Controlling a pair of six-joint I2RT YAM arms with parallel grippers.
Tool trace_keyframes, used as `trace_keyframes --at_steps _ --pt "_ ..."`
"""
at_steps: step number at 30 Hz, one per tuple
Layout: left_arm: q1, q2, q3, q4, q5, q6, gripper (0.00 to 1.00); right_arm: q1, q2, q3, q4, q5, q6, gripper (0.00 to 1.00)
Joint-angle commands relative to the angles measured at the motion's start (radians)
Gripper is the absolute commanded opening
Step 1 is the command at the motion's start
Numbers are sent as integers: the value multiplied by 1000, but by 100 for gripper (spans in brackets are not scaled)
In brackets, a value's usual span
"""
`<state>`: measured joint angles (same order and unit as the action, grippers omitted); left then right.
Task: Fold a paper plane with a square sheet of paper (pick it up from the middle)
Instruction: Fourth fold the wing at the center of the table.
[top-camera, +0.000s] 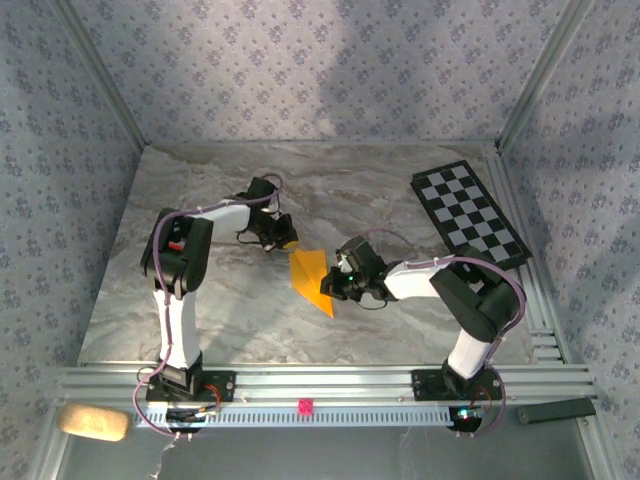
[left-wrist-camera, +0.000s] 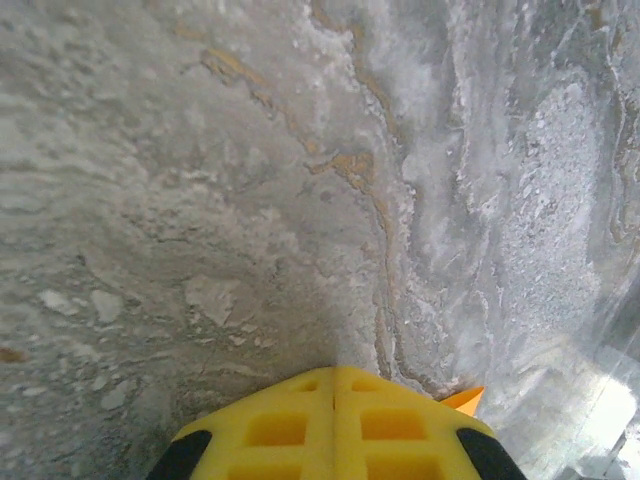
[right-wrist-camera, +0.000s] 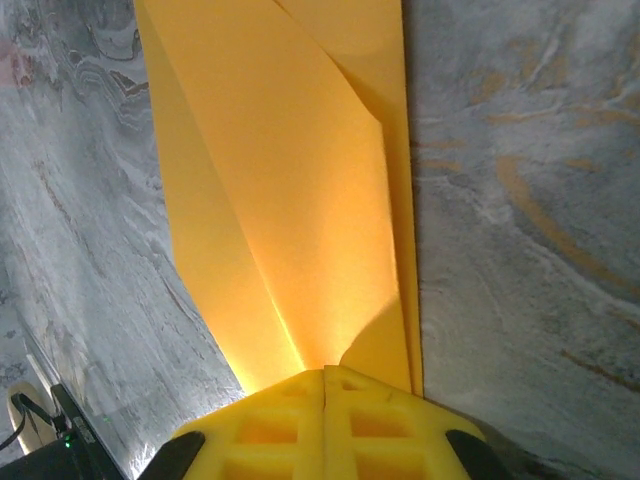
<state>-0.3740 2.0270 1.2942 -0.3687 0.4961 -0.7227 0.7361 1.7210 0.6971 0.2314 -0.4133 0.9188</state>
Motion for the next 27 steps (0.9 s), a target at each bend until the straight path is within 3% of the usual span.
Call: trace_keyframes --at_steps 1,9,16,21,27 --pt "20 -85 21 -29 -60 23 7 -7 40 -31 -220 6 -60 0" --pt "-47 -219 -88 -4 22 44 10 -26 42 1 -256 -7 -83 0" --pt "-154 -166 -167 77 53 5 7 -29 40 10 -269 -3 -81 0" --pt "-151 -106 -179 64 -26 30 5 -30 31 17 -284 -5 -99 0" --pt "-140 -80 -208 71 -34 58 3 -41 -59 43 -225 -18 -74 1"
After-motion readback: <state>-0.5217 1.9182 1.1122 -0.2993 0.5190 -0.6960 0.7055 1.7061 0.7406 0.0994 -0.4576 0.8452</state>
